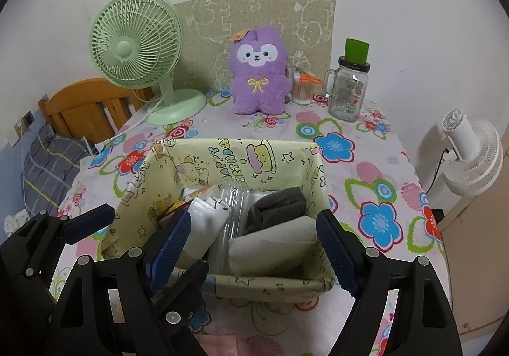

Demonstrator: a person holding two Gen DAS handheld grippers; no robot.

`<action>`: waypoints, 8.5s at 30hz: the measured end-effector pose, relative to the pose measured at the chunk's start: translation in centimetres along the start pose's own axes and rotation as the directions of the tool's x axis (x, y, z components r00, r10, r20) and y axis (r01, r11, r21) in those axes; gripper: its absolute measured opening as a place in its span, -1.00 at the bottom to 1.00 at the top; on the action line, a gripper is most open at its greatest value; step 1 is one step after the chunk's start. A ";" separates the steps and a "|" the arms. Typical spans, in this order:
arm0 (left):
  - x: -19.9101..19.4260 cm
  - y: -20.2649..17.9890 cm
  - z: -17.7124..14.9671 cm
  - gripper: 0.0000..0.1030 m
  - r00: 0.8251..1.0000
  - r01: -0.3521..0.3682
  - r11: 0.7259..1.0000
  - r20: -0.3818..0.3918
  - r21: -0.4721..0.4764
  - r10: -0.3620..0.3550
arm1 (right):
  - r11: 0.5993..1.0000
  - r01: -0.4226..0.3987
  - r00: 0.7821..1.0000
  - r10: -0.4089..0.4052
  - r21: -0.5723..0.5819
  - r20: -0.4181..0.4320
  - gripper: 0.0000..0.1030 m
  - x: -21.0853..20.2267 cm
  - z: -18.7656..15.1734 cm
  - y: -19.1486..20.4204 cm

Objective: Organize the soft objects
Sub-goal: 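Lower both white items into the box and open both tools, then withdraw both tools from the box, then move the left tool toward the green tissue pack while the right tool grasps the pink receipt, then grasp the green tissue pack with the left tool while the right tool holds the receipt, then lift and carry the green tissue pack and pink receipt over the fabric box with both tools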

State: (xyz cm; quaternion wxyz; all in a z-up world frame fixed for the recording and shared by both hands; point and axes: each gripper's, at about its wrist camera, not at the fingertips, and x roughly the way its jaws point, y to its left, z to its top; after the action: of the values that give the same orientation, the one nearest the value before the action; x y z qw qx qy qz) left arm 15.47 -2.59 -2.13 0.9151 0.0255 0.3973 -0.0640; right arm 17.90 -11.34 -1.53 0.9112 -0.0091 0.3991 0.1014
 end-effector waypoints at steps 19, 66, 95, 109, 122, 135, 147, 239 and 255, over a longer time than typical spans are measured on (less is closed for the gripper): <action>-3.0 -1.4 -2.2 0.84 0.999 -0.007 1.000 0.037 0.027 0.006 | 1.000 0.015 0.999 -0.015 0.011 0.045 0.62 -3.9 -2.4 0.1; -2.5 0.0 -10.3 0.88 0.999 0.005 1.000 -0.045 0.030 -0.004 | 0.999 0.034 0.999 -0.034 -0.012 -0.015 0.62 -4.5 -10.1 2.7; 0.3 1.1 -14.1 0.88 0.990 0.006 0.999 -0.142 0.032 -0.002 | 0.999 0.022 0.989 -0.028 -0.041 -0.144 0.62 -0.1 -13.7 4.0; 1.0 0.9 -14.1 0.90 0.987 0.028 0.999 -0.158 0.045 -0.020 | 0.999 0.031 0.979 -0.033 -0.015 -0.203 0.15 1.7 -14.1 3.3; 1.9 1.0 -12.9 0.90 0.987 0.035 0.999 -0.156 0.024 -0.031 | 0.998 0.054 0.982 -0.058 -0.025 -0.182 -0.14 1.9 -13.3 2.8; 3.7 2.6 -11.3 0.90 0.986 -0.015 0.999 -0.165 -0.035 0.009 | 0.998 0.060 0.985 -0.060 -0.006 -0.163 -0.15 2.7 -11.4 1.5; 4.2 4.0 -10.6 0.95 0.988 -0.043 0.999 -0.153 -0.022 0.039 | 0.999 0.037 0.984 -0.036 -0.001 -0.172 -0.15 3.8 -10.7 2.0; -5.6 -1.7 -7.3 0.24 0.998 -0.021 0.998 0.065 0.063 0.016 | 0.997 0.064 0.998 -0.065 0.034 0.018 -0.16 -6.2 -8.6 0.4; -7.5 -2.3 -4.3 0.24 0.992 -0.024 0.996 0.124 0.088 0.013 | 0.996 0.083 0.993 -0.086 0.033 0.085 -0.16 -8.7 -6.0 -0.2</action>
State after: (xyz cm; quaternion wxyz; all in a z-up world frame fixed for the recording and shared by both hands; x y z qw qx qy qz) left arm 6.98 -3.70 0.38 0.9363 0.0659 0.3367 -0.0748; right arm 7.85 -13.69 0.72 0.9311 -0.0080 0.3603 0.0570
